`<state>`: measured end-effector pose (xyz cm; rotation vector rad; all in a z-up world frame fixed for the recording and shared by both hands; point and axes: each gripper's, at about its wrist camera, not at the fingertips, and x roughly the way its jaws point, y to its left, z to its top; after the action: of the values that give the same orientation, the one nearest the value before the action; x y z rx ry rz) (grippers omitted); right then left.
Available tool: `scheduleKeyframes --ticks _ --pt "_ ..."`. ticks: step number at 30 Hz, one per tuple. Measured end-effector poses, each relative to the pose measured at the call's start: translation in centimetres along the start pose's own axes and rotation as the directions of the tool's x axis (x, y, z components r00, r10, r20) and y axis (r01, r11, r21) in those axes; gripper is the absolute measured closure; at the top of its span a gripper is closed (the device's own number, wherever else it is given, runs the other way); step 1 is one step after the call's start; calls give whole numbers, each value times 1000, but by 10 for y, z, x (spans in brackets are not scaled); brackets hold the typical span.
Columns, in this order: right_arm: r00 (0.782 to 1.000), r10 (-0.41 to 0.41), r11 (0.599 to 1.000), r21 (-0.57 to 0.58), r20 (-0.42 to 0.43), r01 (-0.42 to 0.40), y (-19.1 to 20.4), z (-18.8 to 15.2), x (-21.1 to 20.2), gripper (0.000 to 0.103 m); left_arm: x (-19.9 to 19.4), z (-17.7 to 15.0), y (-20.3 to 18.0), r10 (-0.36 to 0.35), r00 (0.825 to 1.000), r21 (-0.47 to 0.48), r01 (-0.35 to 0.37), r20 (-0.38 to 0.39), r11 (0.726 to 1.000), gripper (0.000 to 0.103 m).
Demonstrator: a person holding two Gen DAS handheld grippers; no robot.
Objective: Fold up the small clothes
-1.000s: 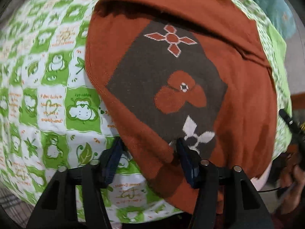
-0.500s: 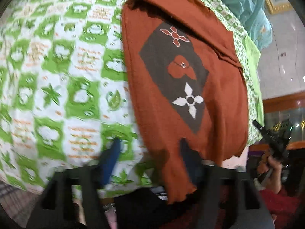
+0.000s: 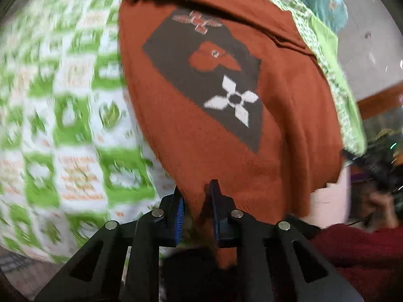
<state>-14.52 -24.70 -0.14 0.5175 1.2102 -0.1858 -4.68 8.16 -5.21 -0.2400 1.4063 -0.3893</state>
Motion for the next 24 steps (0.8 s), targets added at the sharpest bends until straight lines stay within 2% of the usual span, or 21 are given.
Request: scheduleKeyframes --ticks 3,4,5,7,8,9,10,13,15,18,20,22,24 --pt "1000 -10 1000 -29 3 11 8 -6 5 57 5 -3 6 -35 999 -34 34 -36 999 75" --pt "1000 -10 1000 -28 1 10 8 -8 5 57 6 -4 4 -48 998 -35 47 -43 998 68" --pt "1000 -3 1000 -27 -1 3 8 -8 5 58 8 -4 0 -51 998 -19 50 -48 999 63" --pt "1000 7 999 -47 -16 -8 12 -10 7 64 14 -4 -9 -45 997 24 47 -65 999 62" --pt "1000 7 998 -59 -23 -8 12 -9 8 75 18 -4 -13 -45 997 39 48 -70 998 66" --pt "999 14 997 -69 -34 -17 13 -9 10 93 15 -4 -13 -40 997 57 44 -67 997 79" --pt "998 41 997 -70 -52 -45 14 -8 12 94 17 -2 -18 -43 997 70 48 -71 996 97" --pt "998 57 995 -75 -24 -59 13 -6 3 95 6 -4 -18 -86 996 65 87 -11 994 99" --pt "997 74 997 -33 3 -74 0 -8 -6 95 -9 -10 -7 -119 992 51 117 37 992 100" --pt "993 121 992 44 17 -121 -19 -9 -14 95 -31 -15 4 -170 975 16 169 141 985 100" --pt "976 202 977 60 75 -207 -17 -5 -34 95 -53 -14 3 -204 954 20 205 220 979 100" --pt "954 272 959 46 127 -279 -10 3 -53 95 -58 -11 4 -218 947 6 223 235 975 100" --pt "951 282 957 37 128 -289 -7 10 -54 95 -49 -7 7 -224 952 -9 231 208 973 100"
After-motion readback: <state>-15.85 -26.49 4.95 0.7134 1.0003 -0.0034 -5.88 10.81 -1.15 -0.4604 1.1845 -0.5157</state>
